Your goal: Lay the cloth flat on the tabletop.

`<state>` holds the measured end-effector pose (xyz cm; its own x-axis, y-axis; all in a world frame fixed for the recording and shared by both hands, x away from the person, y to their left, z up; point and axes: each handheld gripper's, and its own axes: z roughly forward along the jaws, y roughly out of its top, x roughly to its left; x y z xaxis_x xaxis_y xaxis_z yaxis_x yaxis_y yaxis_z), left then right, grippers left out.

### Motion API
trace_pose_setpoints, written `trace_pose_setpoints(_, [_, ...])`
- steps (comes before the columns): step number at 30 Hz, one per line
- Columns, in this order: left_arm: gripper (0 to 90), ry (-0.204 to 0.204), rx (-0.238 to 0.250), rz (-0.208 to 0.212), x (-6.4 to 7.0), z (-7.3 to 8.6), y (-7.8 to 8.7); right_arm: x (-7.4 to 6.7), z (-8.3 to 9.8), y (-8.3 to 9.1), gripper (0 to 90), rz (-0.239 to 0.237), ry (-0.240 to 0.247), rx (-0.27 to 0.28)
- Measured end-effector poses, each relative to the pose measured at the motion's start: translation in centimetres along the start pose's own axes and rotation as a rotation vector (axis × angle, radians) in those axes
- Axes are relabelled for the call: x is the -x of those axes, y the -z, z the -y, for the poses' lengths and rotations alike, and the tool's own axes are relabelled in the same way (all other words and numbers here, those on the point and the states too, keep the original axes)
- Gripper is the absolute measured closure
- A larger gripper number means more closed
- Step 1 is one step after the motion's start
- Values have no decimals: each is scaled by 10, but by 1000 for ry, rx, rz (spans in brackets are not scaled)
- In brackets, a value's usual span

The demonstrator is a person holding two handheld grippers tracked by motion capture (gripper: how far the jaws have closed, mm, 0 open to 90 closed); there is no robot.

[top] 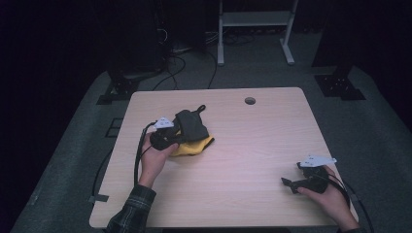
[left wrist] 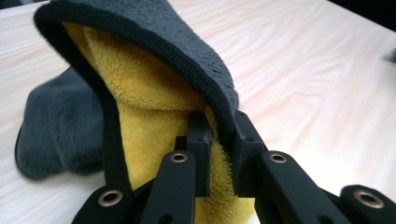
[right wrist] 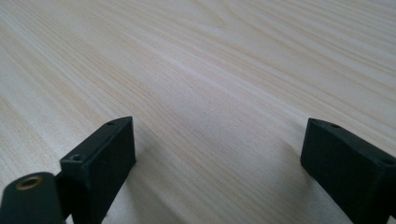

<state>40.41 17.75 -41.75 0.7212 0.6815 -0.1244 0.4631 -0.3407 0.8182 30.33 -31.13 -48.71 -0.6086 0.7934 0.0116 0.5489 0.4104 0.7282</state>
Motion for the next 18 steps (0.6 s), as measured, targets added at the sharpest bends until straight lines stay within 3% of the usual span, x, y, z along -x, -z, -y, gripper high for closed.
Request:
trace_pose_setpoints(1, [800,0,0,0,0,0,0,0,0,0,90,0,0,0])
trace_pose_setpoints(3, [801,-19,5,46,14,-1,5,0,0,0,91,0,1,1])
trace_pose_setpoints(4, [801,-19,5,46,14,-1,5,0,0,0,91,0,1,1])
trace_pose_setpoints(12, [801,-71,14,170,56,-6,15,0,0,0,91,0,0,0])
trace_pose_setpoints(13, [801,-71,14,170,56,-6,15,0,0,0,90,0,1,1])
trace_pose_setpoints(14, [801,-80,12,204,68,-5,16,0,0,0,91,0,-1,0])
trace_pose_setpoints(15, [801,-80,12,204,68,-5,16,0,0,0,90,0,0,0])
trace_pose_setpoints(18, [800,-89,-6,254,86,2,15,0,0,0,91,0,0,0])
